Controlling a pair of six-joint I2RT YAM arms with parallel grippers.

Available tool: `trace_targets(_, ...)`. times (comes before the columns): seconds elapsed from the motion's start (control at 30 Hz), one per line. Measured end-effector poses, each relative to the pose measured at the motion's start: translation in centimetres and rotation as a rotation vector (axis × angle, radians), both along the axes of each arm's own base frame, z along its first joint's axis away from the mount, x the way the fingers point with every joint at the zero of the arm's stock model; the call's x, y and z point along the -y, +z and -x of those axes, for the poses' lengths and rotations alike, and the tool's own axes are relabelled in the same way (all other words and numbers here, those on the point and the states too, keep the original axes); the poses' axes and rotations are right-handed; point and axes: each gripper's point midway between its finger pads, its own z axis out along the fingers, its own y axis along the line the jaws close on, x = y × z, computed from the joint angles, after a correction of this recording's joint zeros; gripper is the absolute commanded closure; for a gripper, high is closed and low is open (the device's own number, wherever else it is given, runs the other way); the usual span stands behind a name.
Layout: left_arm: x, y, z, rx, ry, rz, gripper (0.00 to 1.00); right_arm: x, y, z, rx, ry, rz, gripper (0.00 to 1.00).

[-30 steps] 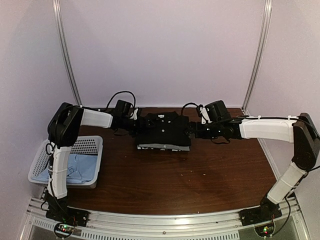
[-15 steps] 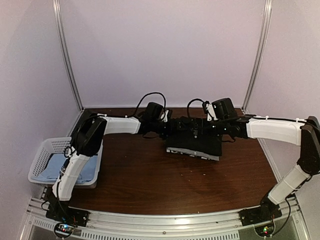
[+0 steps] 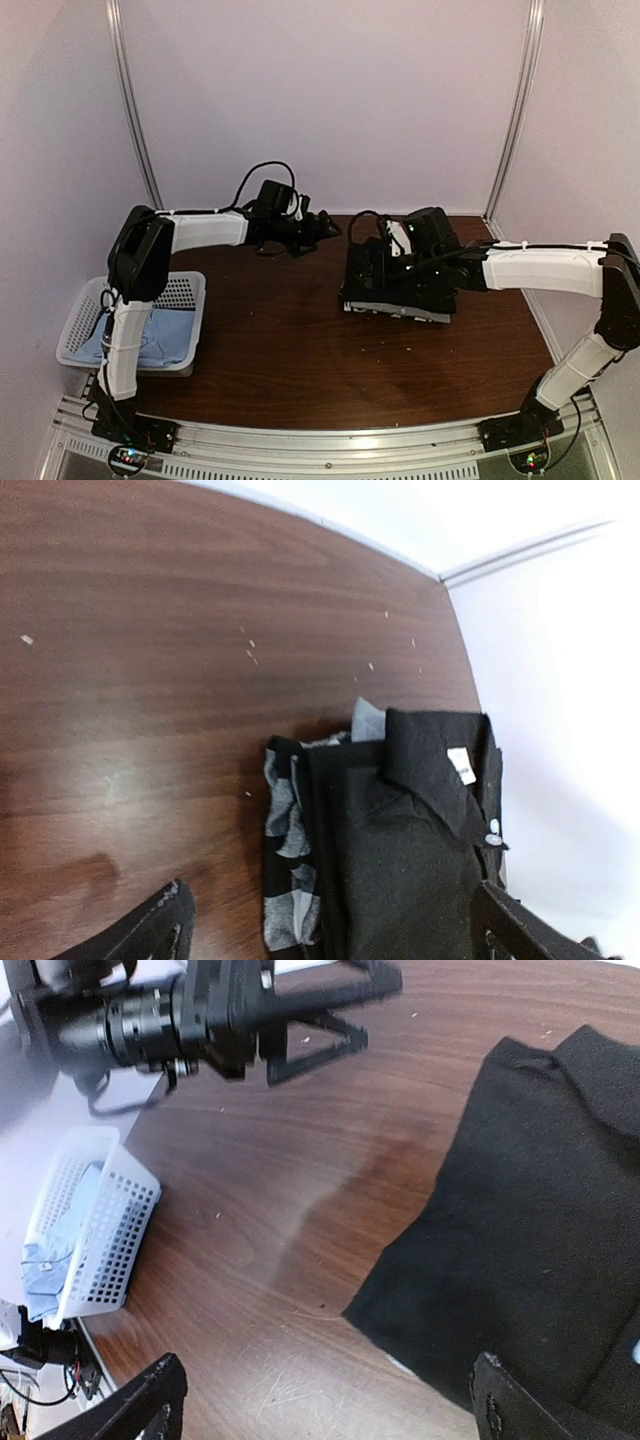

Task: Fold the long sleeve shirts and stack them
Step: Move the square-folded shirt to the center of the board, then move the square-folded shirt to the corner of the board.

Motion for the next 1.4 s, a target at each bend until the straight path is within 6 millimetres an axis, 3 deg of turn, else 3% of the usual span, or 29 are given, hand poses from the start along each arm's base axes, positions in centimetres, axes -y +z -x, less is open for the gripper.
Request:
trace_targets(0.17,-5.1,3.8,-1.7,0.06,0.075,0.003,0.02,-3.1,-2.8,2.8,-0.082,0.093,-0.016,0.0)
trace_targets(0.3,-7.4,5.3,-1.7,0.087,0.097,-0.002,0.02,-3.6,-6.4,4.6,-0.182,0.126,-0.003,0.0)
trace_targets(0.4,-8.4,5.6,-1.5,0.095,0.102,-0.011,0.02,-3.4,-8.5,4.9,-0.232,0.12,0.018,0.0)
trace_targets(0.6,-9.8,5.4,-0.7,0.096,0.104,-0.032,0.02,-2.9,-11.2,3.8,-0.265,0.092,0.038,0.0)
trace_targets(0.7,-10.5,5.1,-0.1,0.086,0.104,-0.043,0.02,-2.2,-12.1,2.7,-0.277,0.064,0.044,0.0)
trace_targets(0.87,-11.1,4.8,0.5,0.077,0.1,-0.055,0.02,-0.9,-12.0,-0.3,-0.26,0.008,0.025,0.0)
trace_targets(1.4,-11.6,5.4,1.5,0.088,0.069,-0.071,0.02,9.3,-12.1,-13.1,-0.189,-0.216,0.018,0.0)
